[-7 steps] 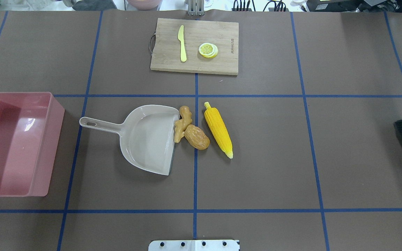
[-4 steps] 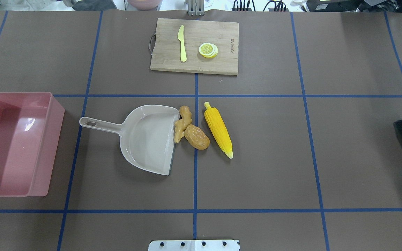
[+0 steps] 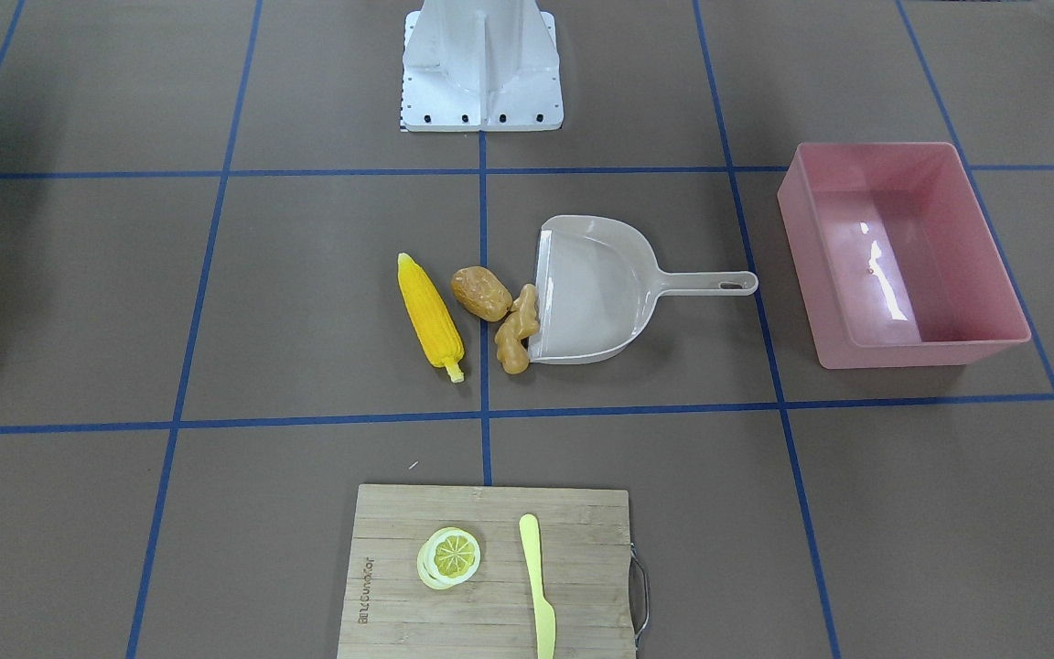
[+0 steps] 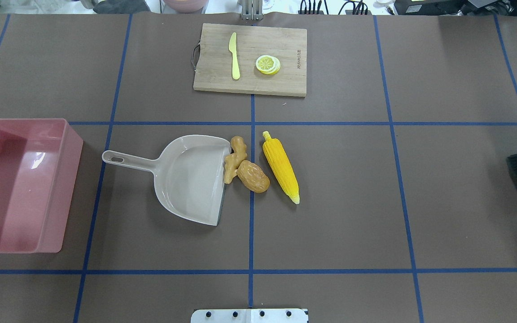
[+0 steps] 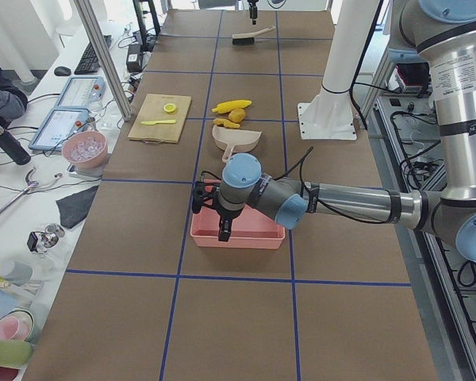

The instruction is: Sweep and dump trash into bin

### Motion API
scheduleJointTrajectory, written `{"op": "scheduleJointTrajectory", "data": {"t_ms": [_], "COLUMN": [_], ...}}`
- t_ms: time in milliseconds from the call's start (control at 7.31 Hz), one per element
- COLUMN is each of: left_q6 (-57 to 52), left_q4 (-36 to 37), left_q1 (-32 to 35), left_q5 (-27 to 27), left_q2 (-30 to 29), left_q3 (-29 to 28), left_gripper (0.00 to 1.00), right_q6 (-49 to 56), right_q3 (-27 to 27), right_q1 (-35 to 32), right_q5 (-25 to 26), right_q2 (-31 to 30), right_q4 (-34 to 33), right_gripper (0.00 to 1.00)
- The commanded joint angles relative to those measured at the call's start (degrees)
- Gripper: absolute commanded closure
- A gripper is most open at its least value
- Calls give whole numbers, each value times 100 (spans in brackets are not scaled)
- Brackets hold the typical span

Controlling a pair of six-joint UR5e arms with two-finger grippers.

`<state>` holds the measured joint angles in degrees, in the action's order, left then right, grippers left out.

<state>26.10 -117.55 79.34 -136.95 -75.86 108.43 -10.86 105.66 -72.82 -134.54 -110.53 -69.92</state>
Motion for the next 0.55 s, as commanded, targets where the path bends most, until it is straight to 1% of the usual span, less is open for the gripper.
{"op": "scheduleJointTrajectory", "data": {"t_ms": [0,137,274,411], "left_q6": [0,0,0,0], "left_q4": [-348,-322,-330,-330], "left_q1": [-365,-836,-1076,-1444], "left_q5": [45,98,99,99], "left_q2": [-43,-443,-787,-956], "left_q3": [38,11,81,99], "left_gripper": [1,1,1,1], "right_q6": [23,23,23,6], "right_q3": [-245,-369,-414,-536], "right_q1": [277,356,383,426], "right_q5": [182,305,401,463], "right_q2": [-144,-109,-92,4], "right_q4": [119,119,110,119], "right_gripper": [0,0,0,0]}}
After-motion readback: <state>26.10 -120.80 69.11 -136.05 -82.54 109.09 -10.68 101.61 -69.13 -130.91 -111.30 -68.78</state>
